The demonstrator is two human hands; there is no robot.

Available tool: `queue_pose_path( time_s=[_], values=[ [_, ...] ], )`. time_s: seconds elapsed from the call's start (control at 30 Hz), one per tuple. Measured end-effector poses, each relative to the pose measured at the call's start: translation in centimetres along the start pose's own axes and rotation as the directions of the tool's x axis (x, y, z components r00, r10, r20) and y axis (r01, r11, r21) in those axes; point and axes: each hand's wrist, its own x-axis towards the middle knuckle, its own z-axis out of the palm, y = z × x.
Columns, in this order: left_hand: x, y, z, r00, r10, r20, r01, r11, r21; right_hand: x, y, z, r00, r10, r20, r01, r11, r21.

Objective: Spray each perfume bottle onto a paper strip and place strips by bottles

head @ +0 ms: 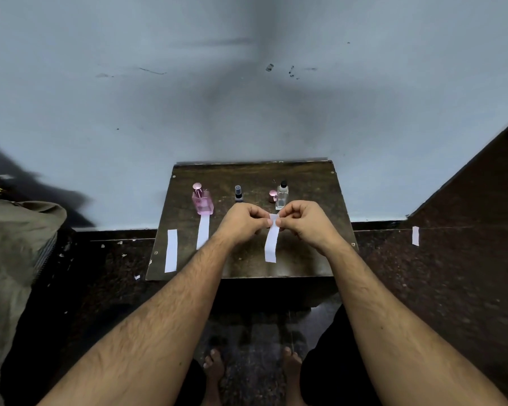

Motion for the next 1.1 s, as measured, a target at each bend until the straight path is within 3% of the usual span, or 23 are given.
queue_pose_path(
  time_s=[0.23,0.47,0.6,0.77,1.1],
  values=[
    [2.6,-1.4,1.9,0.997,-0.046,-0.066,0.046,0.999,-0.002,2.7,2.4,-0.4,1.0,0.026,-0.014,-0.027,0.997,-0.074],
    [4.5,-1.3,3.2,0.978,-0.091,-0.187,0.129,0.97,0.204,5.5,3.6,-2.0,0.947,-0.03,-0.32,-0.048,0.971,-0.234],
    [4.7,-0.6,3.9,0.954,-0.062,-0.292,0.168,0.919,0.356,6.2,3.6,-2.1,0.967,-0.062,-0.248,-0.001,0.969,-0.245],
    [4.7,-0.1,4.4,0.947,0.019,-0.321,0.15,0.856,0.495,6.7,3.3,-1.4,0.975,-0.131,-0.181,0.067,0.945,-0.319],
    [4.6,0.0,5.1,0.921,0.005,-0.389,0.188,0.87,0.456,7.2,2.7,-0.8,0.972,-0.169,-0.165,0.108,0.938,-0.329]
  ],
)
